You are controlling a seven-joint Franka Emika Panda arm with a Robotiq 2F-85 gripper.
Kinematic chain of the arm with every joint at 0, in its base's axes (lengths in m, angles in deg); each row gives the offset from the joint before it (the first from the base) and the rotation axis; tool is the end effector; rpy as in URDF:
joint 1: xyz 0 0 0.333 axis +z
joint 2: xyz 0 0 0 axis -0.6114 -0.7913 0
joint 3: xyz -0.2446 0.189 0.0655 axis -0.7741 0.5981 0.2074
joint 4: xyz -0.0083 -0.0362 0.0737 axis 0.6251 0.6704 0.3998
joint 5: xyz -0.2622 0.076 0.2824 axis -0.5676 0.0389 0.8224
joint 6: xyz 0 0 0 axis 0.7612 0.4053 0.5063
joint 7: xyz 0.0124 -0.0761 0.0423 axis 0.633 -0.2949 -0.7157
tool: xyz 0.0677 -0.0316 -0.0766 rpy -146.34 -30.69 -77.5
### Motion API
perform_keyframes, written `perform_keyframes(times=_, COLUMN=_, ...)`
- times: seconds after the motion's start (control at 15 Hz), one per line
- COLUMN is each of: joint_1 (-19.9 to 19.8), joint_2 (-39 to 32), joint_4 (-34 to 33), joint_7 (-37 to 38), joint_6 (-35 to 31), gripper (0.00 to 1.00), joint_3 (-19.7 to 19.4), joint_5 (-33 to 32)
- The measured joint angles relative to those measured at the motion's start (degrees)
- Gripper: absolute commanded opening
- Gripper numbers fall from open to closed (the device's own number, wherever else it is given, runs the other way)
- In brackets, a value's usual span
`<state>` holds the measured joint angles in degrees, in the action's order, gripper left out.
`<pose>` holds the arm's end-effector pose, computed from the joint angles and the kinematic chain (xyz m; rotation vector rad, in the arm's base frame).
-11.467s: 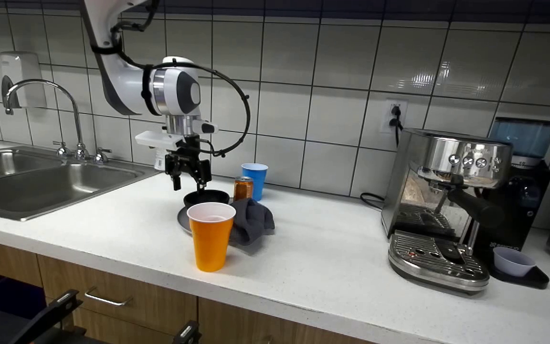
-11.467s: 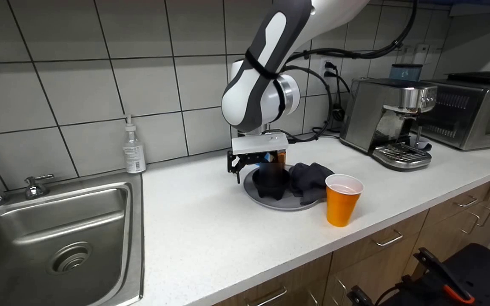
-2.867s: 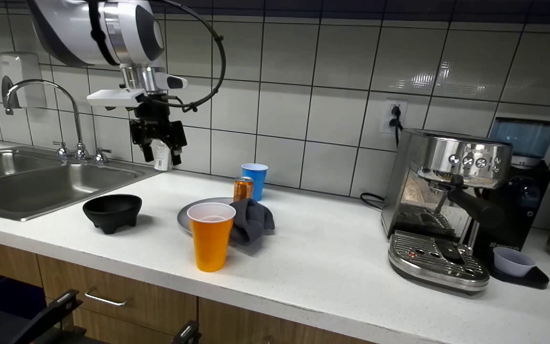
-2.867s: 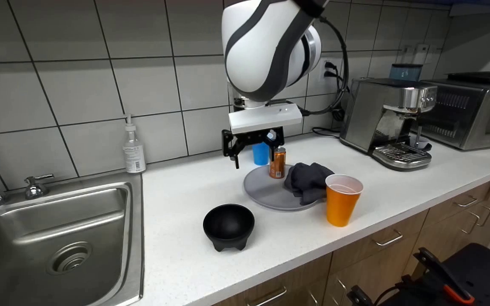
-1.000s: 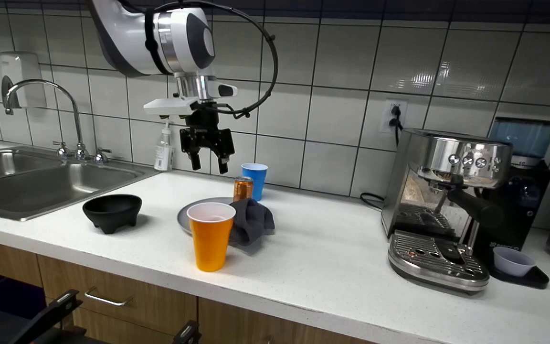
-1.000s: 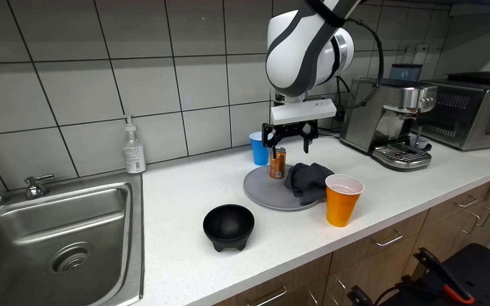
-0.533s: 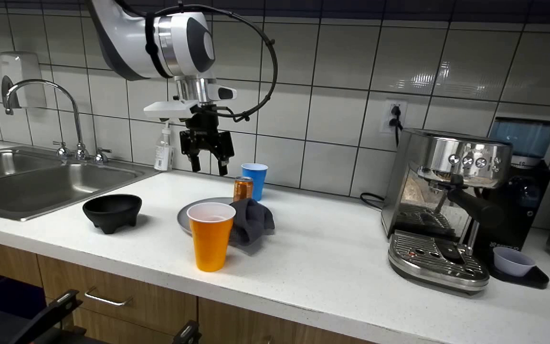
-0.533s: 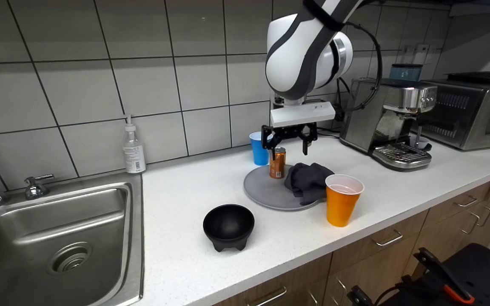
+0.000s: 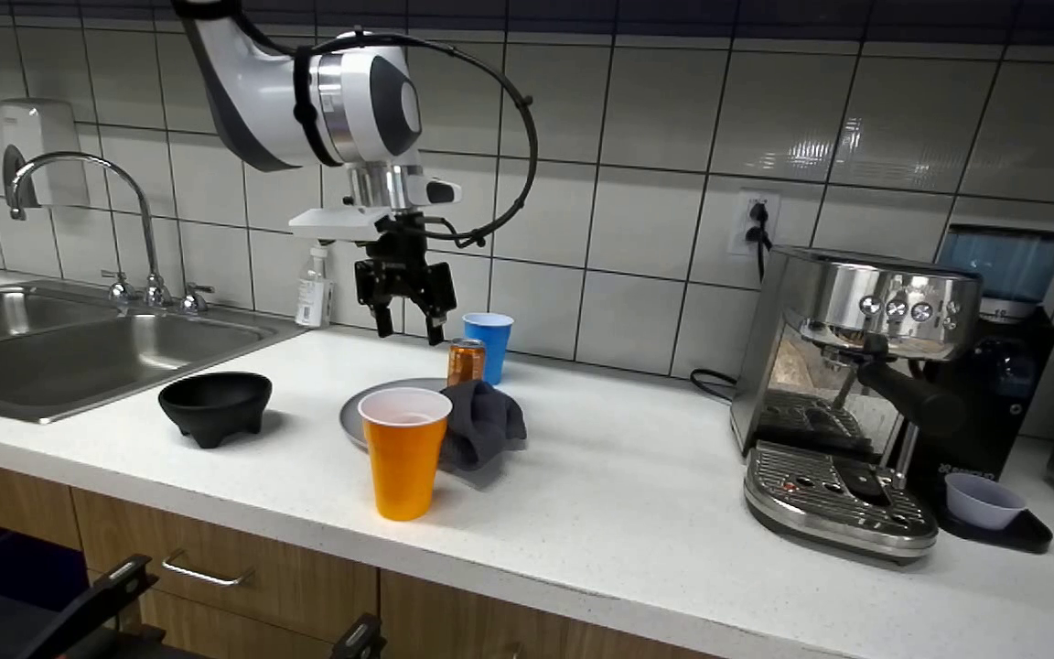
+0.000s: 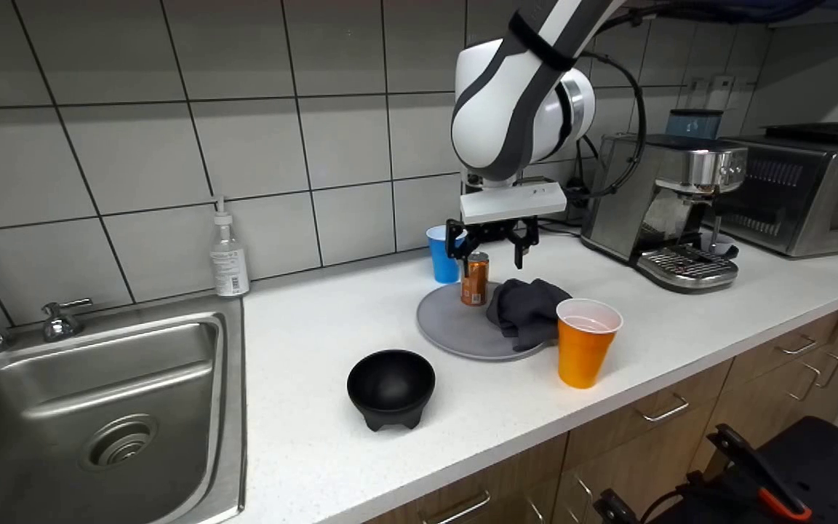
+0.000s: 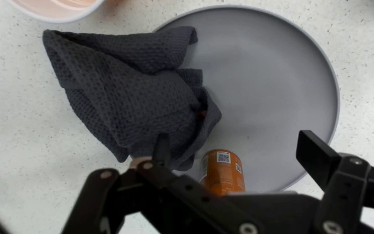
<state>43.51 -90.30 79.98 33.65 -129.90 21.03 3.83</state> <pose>0.5378 0.0288 0.2655 2.9761 -0.4091 0.1487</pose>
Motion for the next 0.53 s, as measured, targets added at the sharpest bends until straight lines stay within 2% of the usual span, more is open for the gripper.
perform_keyframes(times=0.53, joint_1=0.1, joint_2=-6.2, joint_4=-6.6, joint_7=0.0, joint_6=0.0, gripper=1.00, joint_3=-1.3, joint_5=0.4)
